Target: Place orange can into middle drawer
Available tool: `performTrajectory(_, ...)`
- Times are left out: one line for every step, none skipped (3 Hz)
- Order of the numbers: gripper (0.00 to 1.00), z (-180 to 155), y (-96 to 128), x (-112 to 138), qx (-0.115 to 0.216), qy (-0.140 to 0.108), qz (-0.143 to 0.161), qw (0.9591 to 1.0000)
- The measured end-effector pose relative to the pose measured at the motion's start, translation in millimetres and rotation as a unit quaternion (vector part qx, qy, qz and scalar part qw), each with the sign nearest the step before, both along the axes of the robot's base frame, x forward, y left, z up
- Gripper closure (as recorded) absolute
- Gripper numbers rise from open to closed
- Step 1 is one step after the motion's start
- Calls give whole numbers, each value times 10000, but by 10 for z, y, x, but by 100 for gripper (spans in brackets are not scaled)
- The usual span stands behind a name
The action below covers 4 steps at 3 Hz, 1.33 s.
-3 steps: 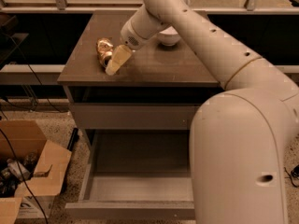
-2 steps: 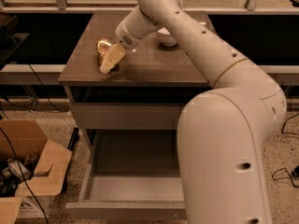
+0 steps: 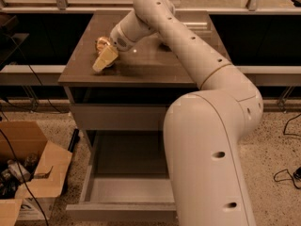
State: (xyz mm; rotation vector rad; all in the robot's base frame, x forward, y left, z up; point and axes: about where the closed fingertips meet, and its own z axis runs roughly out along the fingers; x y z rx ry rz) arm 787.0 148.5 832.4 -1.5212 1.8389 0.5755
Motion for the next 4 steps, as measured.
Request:
performTrajectory(48, 50, -8, 27, -46, -55, -70, 9999)
performTrajectory(72, 213, -56, 21, -57, -240, -115, 9996)
performTrajectory(95, 373, -127, -17, -29, -407, -117, 9991)
performTrajectory(100, 445, -255, -108, -22, -473, -127, 9988)
